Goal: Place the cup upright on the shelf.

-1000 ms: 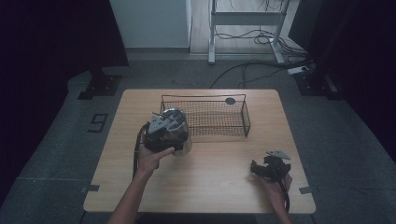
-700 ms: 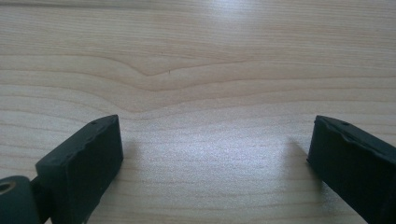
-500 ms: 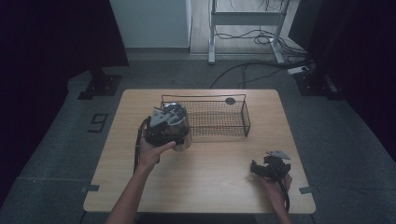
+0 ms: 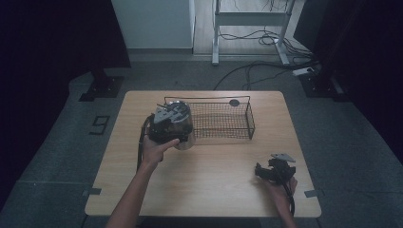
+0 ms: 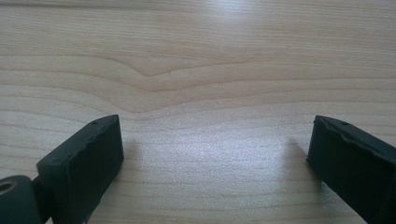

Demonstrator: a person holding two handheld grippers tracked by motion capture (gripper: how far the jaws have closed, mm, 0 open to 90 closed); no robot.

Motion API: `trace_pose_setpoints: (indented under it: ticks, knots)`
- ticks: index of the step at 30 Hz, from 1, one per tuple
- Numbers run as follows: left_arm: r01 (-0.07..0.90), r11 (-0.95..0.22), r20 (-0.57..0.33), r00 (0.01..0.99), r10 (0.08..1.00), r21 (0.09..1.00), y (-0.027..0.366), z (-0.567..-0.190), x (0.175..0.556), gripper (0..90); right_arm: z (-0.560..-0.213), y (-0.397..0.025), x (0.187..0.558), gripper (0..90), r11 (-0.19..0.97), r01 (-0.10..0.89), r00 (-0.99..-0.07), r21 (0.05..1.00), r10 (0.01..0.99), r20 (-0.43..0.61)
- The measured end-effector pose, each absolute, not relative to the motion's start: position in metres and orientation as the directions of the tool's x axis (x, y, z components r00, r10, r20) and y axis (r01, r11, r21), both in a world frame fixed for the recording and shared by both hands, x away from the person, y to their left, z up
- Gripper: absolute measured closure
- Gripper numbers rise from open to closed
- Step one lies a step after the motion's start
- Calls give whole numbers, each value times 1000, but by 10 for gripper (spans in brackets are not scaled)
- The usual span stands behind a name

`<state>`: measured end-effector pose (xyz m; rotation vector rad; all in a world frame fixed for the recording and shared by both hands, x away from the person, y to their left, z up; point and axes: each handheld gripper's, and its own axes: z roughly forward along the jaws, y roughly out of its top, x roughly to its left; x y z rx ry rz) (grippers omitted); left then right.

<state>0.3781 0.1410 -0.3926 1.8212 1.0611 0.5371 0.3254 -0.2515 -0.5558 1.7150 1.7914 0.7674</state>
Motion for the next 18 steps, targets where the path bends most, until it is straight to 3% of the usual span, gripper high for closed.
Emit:
trace_pose_setpoints:
  ticks: [18]
  knots:
    - [440, -178, -85, 515, 853, 880, 143, -384, 389, 38, -556, -251, 325, 32, 28, 691, -45, 722, 999, 4]
